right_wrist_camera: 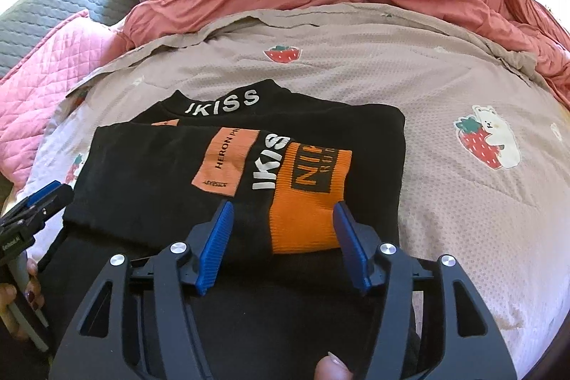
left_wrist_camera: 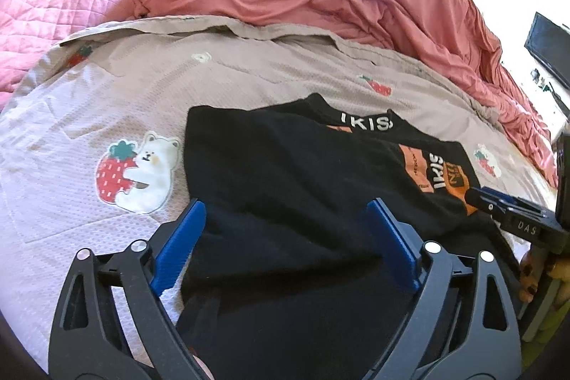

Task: Fold small clothes
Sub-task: 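Move both grippers down to the shirt hem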

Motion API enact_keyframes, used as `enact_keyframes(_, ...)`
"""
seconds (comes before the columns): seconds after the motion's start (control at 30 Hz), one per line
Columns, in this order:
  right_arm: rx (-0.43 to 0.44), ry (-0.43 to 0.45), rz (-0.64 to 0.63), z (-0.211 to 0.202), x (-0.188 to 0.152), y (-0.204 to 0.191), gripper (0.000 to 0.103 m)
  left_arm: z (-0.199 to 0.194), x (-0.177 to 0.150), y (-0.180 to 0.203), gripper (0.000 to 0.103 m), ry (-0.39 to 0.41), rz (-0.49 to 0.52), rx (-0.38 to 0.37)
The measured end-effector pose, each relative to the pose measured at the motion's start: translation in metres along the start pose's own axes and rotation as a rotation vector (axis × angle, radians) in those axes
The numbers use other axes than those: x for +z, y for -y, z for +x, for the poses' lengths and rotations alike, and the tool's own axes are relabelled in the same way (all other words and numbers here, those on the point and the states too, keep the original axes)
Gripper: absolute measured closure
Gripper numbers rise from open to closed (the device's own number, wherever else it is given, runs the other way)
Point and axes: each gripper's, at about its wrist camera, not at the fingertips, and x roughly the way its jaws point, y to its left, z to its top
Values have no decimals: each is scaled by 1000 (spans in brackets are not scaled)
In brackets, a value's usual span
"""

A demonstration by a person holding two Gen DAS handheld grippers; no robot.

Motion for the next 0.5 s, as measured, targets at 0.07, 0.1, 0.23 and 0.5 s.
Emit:
enact_keyframes(0.07, 2, 19, 11, -6, 0, 1, 16, -6, 2, -2, 10, 15, -8, 8)
enact_keyframes(0.1, 3, 29, 16, -9, 0, 0, 16, -9, 2, -2, 10, 23, -10, 13)
enact_keyframes(0.23, 6, 46, 19, -20, 1, 1, 14, -21, 4, -4, 10, 49, -18, 13)
enact_keyframes(0.5, 0, 79, 24, -44, 2, 7, 12, -44, 2, -2, 10, 96, 0, 24)
